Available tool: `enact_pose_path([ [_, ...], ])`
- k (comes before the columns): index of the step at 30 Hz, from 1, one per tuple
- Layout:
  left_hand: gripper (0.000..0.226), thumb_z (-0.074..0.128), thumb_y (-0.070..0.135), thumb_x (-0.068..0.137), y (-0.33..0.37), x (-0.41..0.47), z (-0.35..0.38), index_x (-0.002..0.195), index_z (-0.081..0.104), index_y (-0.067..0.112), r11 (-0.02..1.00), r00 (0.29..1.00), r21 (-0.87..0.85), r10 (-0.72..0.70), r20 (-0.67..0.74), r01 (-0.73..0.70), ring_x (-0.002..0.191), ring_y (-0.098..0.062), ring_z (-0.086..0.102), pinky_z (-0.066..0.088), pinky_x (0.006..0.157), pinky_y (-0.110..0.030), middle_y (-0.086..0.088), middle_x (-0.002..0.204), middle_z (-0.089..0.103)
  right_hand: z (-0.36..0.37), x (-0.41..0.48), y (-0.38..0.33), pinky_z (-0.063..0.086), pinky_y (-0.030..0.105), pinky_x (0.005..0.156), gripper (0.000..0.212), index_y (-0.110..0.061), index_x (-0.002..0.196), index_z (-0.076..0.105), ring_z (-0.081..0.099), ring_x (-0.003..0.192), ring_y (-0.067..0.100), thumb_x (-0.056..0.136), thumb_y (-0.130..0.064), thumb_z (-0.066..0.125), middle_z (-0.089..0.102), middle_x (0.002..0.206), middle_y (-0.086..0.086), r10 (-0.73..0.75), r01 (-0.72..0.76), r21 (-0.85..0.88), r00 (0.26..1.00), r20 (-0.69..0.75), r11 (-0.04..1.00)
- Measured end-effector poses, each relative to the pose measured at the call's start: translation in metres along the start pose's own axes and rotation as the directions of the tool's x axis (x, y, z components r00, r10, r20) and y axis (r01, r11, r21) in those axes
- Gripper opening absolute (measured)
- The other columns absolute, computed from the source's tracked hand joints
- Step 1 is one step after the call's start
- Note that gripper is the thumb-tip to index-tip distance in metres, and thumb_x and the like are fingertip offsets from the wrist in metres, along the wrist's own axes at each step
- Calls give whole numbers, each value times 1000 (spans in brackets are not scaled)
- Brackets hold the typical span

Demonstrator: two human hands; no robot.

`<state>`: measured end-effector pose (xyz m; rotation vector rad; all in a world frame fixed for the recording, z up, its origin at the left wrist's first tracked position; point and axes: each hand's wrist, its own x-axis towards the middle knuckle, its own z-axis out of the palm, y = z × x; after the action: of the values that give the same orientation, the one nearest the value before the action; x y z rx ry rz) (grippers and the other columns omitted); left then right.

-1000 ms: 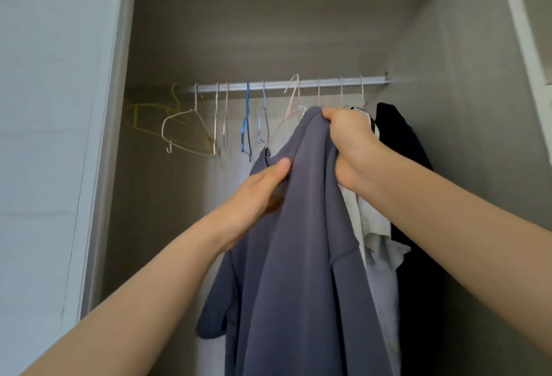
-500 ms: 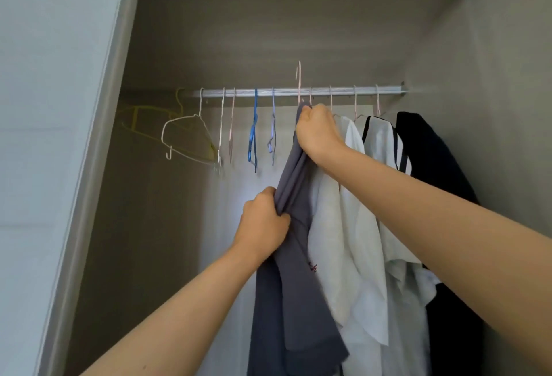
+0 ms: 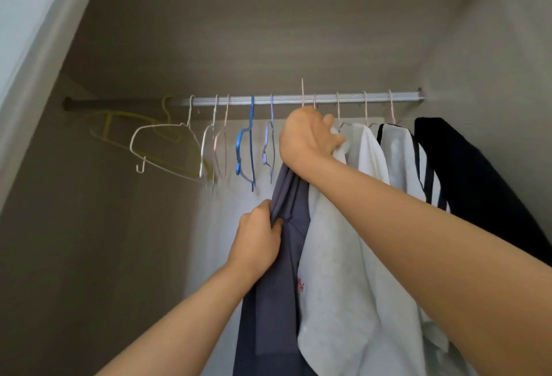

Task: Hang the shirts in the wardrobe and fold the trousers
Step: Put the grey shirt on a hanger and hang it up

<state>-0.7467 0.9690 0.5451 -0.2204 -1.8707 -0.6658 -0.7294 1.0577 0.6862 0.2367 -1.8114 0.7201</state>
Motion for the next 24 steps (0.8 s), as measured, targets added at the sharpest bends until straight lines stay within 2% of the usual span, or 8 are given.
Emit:
enact_pose_path([
  [5, 12, 51, 10, 97, -3, 12, 3, 106, 58, 10, 999, 999, 4, 42, -18, -42, 80, -22, 54, 39, 68, -26, -6, 93, 63, 2, 7, 3, 31, 44, 87, 34, -7, 116, 52, 38, 122, 29, 83, 0, 49, 59, 113, 8, -71, 56, -132, 992, -106, 990],
  [8, 8, 51, 11, 97, -4, 19, 4, 102, 57, 10, 999, 999, 3, 36, -30, -35, 77, -21, 52, 36, 64, -26, -4, 89, 61, -1, 10, 7, 30, 46, 93, 31, -12, 107, 55, 35, 124, 30, 78, -1, 55, 52, 96, 3, -138, 117, -250, 988, -70, 961],
  [11, 6, 51, 13, 97, -9, 17, 6, 98, 56, 10, 1000, 1000, -2, 22, -10, -22, 78, -24, 56, 38, 63, -28, -6, 88, 62, 1, 9, 10, 28, 47, 95, 22, -18, 88, 52, 34, 122, 29, 74, -6, 62, 49, 88, -2, -179, 165, -376, 984, -1, 912],
  [14, 7, 51, 15, 98, -15, 11, 10, 96, 55, 9, 1000, 1000, -16, 21, 7, -20, 78, -26, 57, 39, 62, -29, -8, 87, 62, 4, 4, 13, 27, 47, 95, 18, -19, 81, 50, 36, 119, 29, 75, -7, 62, 51, 84, -3, -176, 167, -387, 984, 12, 907],
  [17, 9, 52, 15, 98, -18, 6, 11, 101, 57, 8, 999, 999, -31, 29, 17, -29, 79, -25, 58, 39, 63, -27, -8, 89, 63, 3, 0, 15, 26, 49, 97, 12, -19, 83, 51, 39, 116, 29, 77, -11, 58, 54, 84, -3, -190, 181, -361, 982, 10, 915],
  [19, 10, 53, 16, 98, -20, 0, 11, 103, 58, 9, 999, 999, -40, 23, 23, -22, 78, -23, 58, 37, 57, -24, -7, 89, 63, 2, -6, 17, 24, 50, 98, 7, -17, 86, 52, 41, 113, 30, 80, -14, 54, 56, 86, -1, -220, 206, -348, 975, -1, 914],
  [22, 12, 54, 19, 98, -22, -9, 10, 100, 57, 8, 998, 1000, -58, 8, 19, -7, 72, -17, 56, 37, 51, -14, -6, 85, 63, 3, -19, 20, 22, 52, 102, 16, -12, 99, 51, 42, 112, 32, 84, -18, 49, 58, 95, 5, -291, 259, -372, 956, -34, 891],
  [24, 12, 56, 20, 96, -21, -14, 8, 97, 57, 9, 998, 1000, -55, 1, 18, 0, 69, -13, 55, 39, 51, -13, -7, 84, 63, 4, -27, 24, 22, 52, 100, 23, -10, 105, 51, 43, 110, 31, 85, -20, 47, 60, 103, 8, -360, 307, -412, 931, -58, 858],
])
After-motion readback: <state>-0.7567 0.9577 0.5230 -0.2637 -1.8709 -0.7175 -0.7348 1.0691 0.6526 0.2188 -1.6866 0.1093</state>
